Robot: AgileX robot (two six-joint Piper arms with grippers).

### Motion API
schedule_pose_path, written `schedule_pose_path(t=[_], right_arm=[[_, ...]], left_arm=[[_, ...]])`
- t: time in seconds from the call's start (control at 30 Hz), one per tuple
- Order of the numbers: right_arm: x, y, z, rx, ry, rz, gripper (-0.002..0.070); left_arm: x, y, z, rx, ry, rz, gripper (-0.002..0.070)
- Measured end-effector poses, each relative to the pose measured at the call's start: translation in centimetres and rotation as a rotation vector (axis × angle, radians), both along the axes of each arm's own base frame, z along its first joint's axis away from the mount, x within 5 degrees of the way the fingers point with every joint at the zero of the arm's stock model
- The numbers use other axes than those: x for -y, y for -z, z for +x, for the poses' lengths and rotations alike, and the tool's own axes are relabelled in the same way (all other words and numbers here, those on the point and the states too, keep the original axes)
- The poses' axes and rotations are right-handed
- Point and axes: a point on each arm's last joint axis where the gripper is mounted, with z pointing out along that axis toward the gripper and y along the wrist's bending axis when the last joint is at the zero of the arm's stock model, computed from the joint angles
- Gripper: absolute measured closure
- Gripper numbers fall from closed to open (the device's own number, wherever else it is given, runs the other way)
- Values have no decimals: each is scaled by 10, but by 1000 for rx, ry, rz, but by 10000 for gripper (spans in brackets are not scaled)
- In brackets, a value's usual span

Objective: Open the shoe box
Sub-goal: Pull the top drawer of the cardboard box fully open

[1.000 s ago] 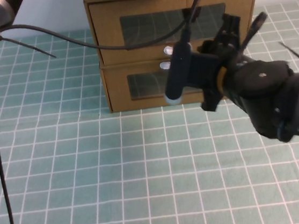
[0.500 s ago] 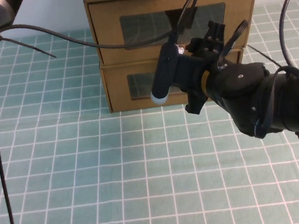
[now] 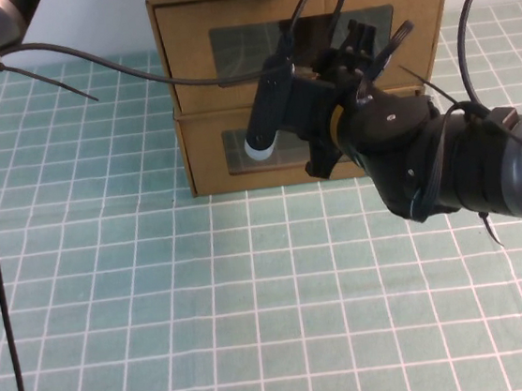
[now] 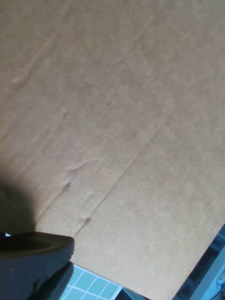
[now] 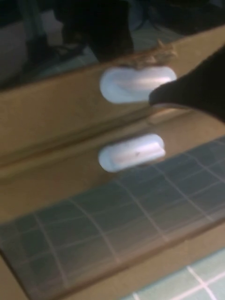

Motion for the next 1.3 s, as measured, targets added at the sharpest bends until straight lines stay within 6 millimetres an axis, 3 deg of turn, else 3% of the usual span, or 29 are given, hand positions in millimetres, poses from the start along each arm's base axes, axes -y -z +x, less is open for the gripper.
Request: schedule_pose_path(t=[0.47,0.53,0.6,0.67,1.13,1.3], right_arm=[[-20,18,23,-3,-2,-7,342],[-24,19,28,17,19,-29,388],[-26,17,29,38,43,-36,519],[-26,18,30,43,46,-46,548],[-38,19,16,50,121,-71,589],[-32,23,1,44,114,-96,601]], left_arm=[[-1,0,1,5,-2,2,680],[-1,0,1,6,-4,1,680],[-1,0,1,7,-5,3,680],[-2,0,1,7,-7,3,680],[-2,1,0,-1,4,18,680],[-2,2,-1,-18,22,18,680]])
